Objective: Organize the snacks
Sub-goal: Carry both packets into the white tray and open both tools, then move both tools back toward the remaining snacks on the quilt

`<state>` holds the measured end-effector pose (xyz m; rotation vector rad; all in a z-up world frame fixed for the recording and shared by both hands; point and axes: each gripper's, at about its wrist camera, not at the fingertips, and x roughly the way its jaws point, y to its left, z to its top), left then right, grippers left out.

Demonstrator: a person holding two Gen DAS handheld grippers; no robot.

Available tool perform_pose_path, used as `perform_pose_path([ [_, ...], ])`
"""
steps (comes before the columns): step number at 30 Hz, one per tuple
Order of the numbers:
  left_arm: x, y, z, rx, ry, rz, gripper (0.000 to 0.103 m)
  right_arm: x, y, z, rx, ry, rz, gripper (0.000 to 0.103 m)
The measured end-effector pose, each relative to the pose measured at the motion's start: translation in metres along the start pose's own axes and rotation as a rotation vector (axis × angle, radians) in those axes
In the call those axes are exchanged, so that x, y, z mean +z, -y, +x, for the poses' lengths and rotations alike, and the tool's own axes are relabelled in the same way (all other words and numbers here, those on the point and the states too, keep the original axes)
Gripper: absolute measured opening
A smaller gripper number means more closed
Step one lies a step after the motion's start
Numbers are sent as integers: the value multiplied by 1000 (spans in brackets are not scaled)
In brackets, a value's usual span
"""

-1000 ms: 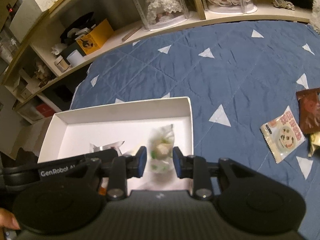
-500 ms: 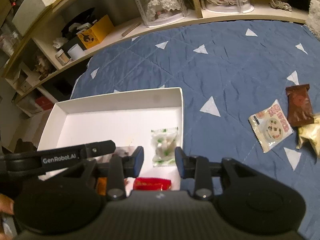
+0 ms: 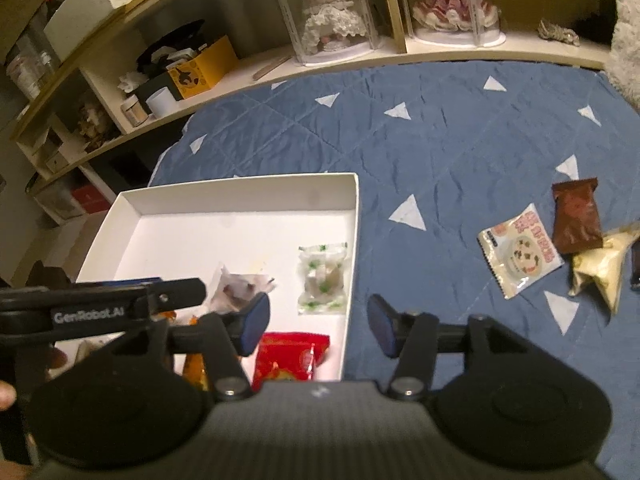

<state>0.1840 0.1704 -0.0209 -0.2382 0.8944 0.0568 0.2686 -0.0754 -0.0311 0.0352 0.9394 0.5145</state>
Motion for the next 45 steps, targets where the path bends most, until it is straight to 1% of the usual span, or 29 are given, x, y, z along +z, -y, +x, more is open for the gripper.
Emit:
perform_pose_path([
  [1, -1, 0, -2, 0, 4, 1, 68, -1, 0, -2, -5, 4, -5, 64],
  [3, -4, 0, -8, 5, 12, 3, 77, -3, 0, -5, -11, 8, -17, 68],
  [7, -8, -1, -19, 23, 30, 7, 80, -6, 2, -13, -24, 22, -33, 75],
  [9, -10, -1, -22, 34, 36, 8, 86, -7, 4, -18, -31, 32, -37, 82],
  [11, -12, -1, -25, 40, 39, 9, 88, -8, 6, -23, -36, 43, -37, 85],
  [13, -14, 0, -28, 36, 42, 15, 95, -8, 10, -27, -42, 54, -38, 88],
  [14, -16, 1, -29, 36, 44, 17, 100, -9, 11, -29, -46, 57, -42, 92],
  [15, -17, 2, -29, 39, 47, 17, 103, -9, 12, -31, -50, 61, -44, 96],
  [18, -19, 6, -29, 37, 47, 18, 103, -11, 17, -38, -53, 77, -50, 103],
  [20, -20, 9, -28, 30, 45, 19, 103, -13, 21, -42, -52, 85, -46, 103],
  [22, -20, 13, -27, 39, 37, 25, 103, -14, 26, -46, -57, 84, -48, 103],
  [25, -21, 22, -25, 48, 44, 34, 103, -16, 33, -51, -68, 82, -46, 103],
  [27, -22, 28, -25, 41, 52, 37, 103, -18, 40, -55, -77, 83, -39, 103],
  [34, -26, 60, -17, -34, 69, 50, 103, -22, 75, -70, -119, 93, -6, 103],
  [38, -30, 85, -8, -51, 79, 87, 103, -23, 99, -76, -148, 106, 24, 103],
  [43, -33, 114, 9, -105, 73, 126, 103, -22, 133, -82, -183, 114, 67, 103],
  [45, -34, 124, 15, -111, 76, 140, 103, -22, 147, -83, -198, 118, 88, 103],
])
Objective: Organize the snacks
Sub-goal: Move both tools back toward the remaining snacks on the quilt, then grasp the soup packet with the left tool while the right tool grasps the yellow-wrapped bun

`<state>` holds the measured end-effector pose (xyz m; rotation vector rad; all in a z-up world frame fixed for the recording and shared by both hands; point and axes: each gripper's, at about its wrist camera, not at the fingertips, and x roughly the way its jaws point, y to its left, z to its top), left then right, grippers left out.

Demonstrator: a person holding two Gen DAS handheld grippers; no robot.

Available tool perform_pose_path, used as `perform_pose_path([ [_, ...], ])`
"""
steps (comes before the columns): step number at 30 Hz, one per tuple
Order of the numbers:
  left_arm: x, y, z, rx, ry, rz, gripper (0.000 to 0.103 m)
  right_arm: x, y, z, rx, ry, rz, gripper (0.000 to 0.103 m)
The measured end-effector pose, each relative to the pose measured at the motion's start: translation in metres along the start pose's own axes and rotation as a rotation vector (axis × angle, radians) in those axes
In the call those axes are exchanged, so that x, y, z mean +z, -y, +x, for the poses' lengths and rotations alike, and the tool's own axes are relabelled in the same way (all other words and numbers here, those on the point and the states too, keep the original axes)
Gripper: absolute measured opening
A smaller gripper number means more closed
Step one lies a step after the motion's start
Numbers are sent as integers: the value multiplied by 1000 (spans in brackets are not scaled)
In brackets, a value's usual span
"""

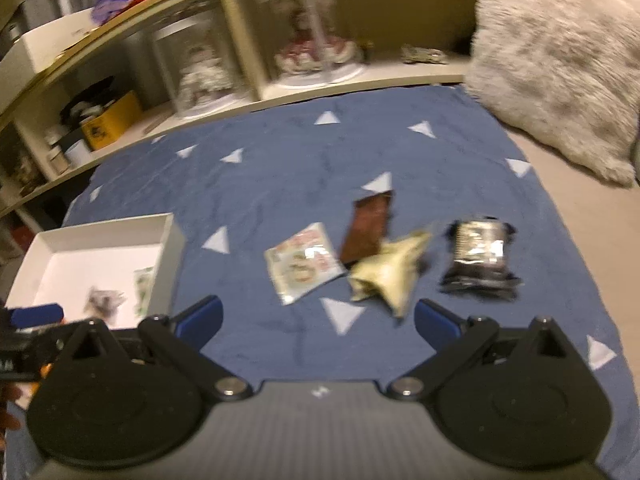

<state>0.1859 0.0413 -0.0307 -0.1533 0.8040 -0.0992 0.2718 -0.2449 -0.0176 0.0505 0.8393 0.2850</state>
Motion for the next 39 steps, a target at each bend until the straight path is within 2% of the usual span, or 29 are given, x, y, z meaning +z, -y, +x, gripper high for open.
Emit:
perform_pose_path([
  [9, 6, 30, 38, -84, 57, 70, 103, 4, 52, 17, -29, 27, 116, 103],
  [16, 14, 50, 71, -167, 65, 186, 103, 10, 84, 43, 30, -1, 301, 102],
  [21, 21, 63, 94, -231, 58, 275, 103, 13, 95, 74, 131, -46, 432, 72],
  [23, 25, 68, 103, -250, 58, 307, 103, 14, 95, 86, 151, -69, 441, 71],
  [29, 31, 73, 133, -291, 27, 341, 103, 19, 96, 106, 136, -84, 442, 67],
  [32, 31, 76, 147, -288, 10, 390, 103, 22, 99, 116, 114, -89, 435, 66],
  [39, 29, 78, 169, -268, 26, 466, 103, 22, 107, 133, 114, -114, 428, 50],
])
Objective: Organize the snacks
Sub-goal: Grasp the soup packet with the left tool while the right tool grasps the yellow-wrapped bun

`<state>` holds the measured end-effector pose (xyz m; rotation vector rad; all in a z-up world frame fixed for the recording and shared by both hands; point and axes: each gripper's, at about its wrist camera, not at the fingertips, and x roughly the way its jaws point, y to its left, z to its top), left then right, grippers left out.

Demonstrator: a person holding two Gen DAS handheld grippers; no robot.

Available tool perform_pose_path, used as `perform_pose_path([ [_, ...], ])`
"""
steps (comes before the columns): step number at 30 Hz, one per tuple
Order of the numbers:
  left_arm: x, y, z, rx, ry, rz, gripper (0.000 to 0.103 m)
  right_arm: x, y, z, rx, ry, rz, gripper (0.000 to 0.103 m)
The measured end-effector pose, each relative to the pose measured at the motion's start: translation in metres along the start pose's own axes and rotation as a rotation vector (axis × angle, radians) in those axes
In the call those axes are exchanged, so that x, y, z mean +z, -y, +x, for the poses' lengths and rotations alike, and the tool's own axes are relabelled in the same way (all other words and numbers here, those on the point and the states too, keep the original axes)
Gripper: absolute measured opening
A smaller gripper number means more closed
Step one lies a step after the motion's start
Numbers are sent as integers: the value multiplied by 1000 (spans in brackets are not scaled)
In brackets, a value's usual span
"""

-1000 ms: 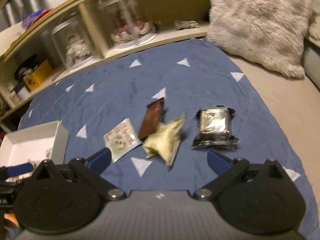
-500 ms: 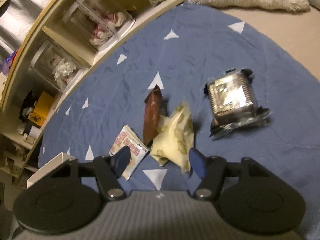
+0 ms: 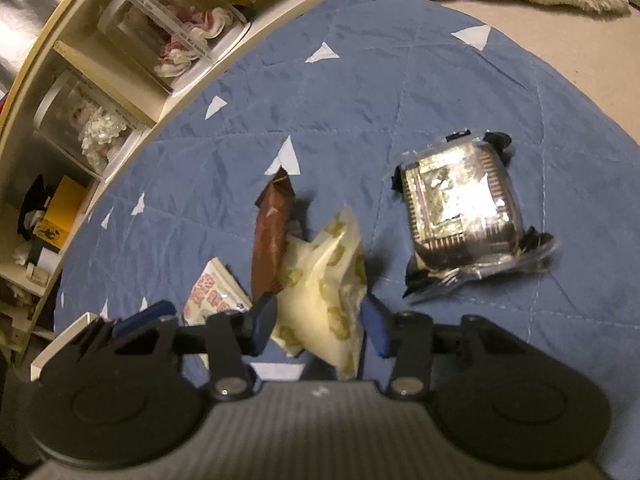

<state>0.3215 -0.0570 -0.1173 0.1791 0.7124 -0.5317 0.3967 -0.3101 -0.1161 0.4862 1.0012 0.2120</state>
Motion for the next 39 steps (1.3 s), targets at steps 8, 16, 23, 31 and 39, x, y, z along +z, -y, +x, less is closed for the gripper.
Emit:
perform_pose_path([
  [8, -2, -3, 13, -53, -46, -16, 103, 4, 3, -13, -10, -7, -3, 28],
  [16, -1, 12, 8, -100, -222, 45, 103, 1, 8, -26, -15, -9, -4, 23],
  [23, -9, 34, 2, -177, -373, 103, 103, -4, 18, -41, -43, -4, -9, 20],
  [31, -9, 34, 0, -149, -350, -10, 103, -4, 17, -54, -35, 36, -25, 52],
  [39, -6, 30, 4, -8, -267, -60, 101, -20, -24, -33, -138, 6, -265, 70],
])
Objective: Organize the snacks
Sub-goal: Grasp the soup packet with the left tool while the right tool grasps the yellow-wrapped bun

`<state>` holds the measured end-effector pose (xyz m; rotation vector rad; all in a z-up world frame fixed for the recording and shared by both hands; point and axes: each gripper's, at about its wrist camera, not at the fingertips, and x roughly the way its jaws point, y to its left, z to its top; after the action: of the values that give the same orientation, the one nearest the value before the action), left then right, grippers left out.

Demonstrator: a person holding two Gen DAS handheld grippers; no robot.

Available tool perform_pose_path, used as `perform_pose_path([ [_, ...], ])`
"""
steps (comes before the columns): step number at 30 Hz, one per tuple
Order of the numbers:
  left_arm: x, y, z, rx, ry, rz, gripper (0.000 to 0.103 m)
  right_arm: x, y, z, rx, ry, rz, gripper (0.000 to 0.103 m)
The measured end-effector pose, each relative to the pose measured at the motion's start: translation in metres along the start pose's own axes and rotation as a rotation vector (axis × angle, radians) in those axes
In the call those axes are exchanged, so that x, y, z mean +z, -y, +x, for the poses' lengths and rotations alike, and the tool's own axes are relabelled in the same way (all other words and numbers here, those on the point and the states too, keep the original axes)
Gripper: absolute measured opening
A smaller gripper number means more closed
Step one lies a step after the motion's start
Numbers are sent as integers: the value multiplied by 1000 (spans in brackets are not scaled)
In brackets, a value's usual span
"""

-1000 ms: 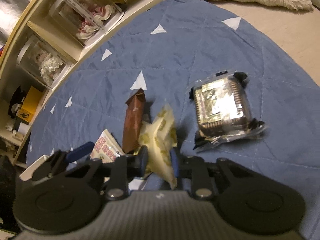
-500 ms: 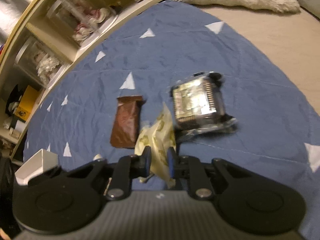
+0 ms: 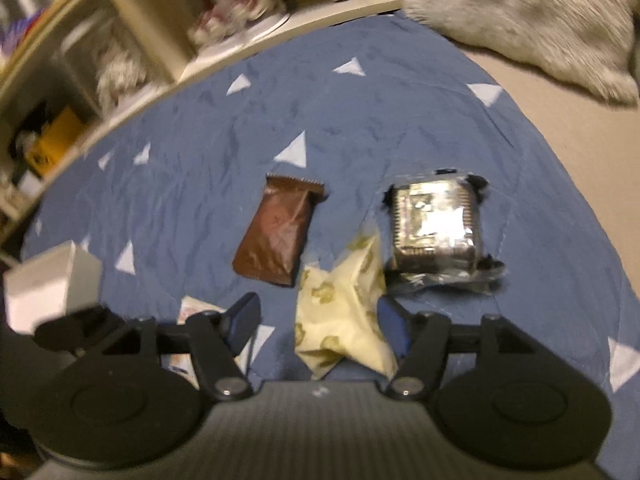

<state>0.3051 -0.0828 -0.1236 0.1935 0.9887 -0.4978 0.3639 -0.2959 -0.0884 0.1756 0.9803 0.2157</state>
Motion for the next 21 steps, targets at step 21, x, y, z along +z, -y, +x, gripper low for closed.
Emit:
perform_pose_path([
  [21, -11, -1, -4, 141, 47, -140, 59, 1, -14, 23, -58, -59, -107, 78],
])
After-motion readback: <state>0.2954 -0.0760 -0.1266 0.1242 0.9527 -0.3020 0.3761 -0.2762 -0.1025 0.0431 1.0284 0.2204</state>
